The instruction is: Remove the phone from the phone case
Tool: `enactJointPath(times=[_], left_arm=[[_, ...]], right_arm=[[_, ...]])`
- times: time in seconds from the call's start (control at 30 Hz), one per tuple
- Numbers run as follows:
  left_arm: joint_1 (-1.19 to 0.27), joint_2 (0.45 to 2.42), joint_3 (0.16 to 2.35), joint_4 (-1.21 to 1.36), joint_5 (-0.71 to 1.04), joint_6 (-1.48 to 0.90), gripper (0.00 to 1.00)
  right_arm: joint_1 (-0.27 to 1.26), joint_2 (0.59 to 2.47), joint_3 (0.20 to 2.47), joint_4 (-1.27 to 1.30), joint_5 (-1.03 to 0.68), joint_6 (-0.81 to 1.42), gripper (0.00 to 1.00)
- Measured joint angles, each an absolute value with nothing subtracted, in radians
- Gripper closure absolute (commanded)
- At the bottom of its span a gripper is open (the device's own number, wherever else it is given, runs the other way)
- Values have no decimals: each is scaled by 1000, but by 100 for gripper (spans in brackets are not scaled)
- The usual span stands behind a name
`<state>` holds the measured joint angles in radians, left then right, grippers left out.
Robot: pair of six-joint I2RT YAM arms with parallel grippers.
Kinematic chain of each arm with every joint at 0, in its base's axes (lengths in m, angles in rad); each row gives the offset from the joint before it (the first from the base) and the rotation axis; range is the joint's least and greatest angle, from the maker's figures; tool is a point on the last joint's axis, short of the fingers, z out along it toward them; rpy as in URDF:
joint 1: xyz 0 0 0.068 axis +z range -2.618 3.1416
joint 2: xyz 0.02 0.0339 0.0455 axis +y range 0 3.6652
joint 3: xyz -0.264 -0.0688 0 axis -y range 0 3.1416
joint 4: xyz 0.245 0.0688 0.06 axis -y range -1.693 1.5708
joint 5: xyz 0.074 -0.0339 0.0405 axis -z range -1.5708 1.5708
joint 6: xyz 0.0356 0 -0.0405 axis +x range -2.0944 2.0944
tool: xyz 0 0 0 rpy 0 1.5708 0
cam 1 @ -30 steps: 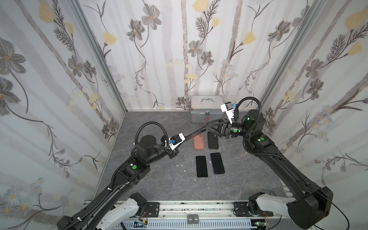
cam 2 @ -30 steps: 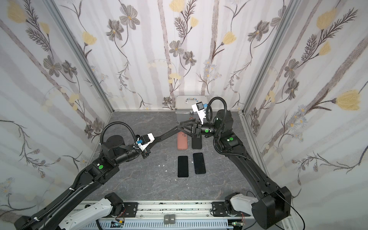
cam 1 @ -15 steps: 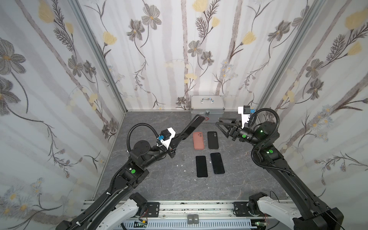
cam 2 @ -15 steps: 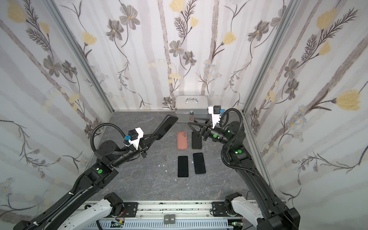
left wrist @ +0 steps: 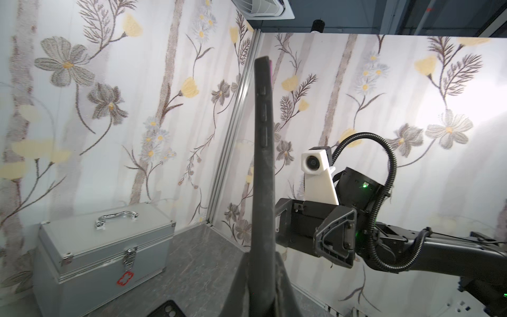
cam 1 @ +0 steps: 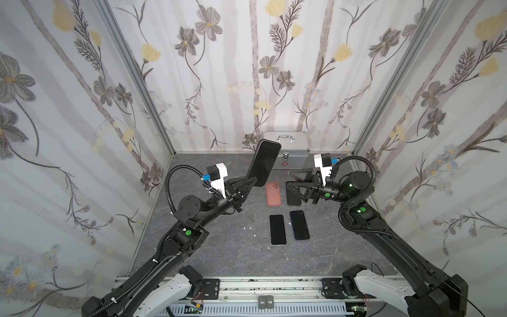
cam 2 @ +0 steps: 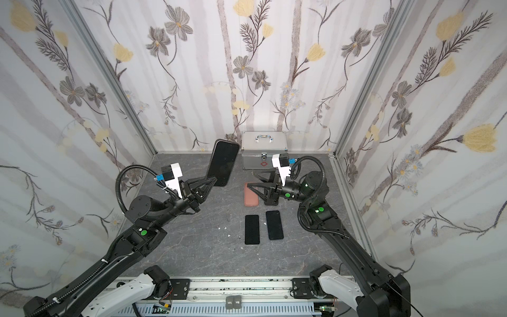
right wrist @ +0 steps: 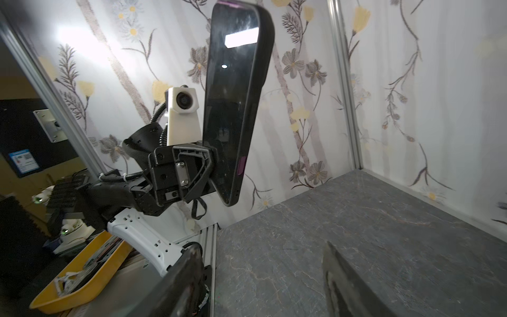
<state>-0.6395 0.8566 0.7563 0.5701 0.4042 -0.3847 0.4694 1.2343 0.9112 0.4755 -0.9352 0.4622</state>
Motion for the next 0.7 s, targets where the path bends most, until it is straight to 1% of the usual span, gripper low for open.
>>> enactJointPath(times=[0.13,0.27,0.5,0.7], left_arm=[[-641,881,753,648,465,-453,100],[-645,911,748,713,516,-508,100],[-654,937,746,795,570,-543,100],[-656,957,746,826,606,-554,100]], right_arm=[[530,1261,949,499,-991,461,33],[582,1278,971,505,-1011,459,35],[596,1286,989,489,-983,445,40],[601,1298,1004,498,-977,454,48]])
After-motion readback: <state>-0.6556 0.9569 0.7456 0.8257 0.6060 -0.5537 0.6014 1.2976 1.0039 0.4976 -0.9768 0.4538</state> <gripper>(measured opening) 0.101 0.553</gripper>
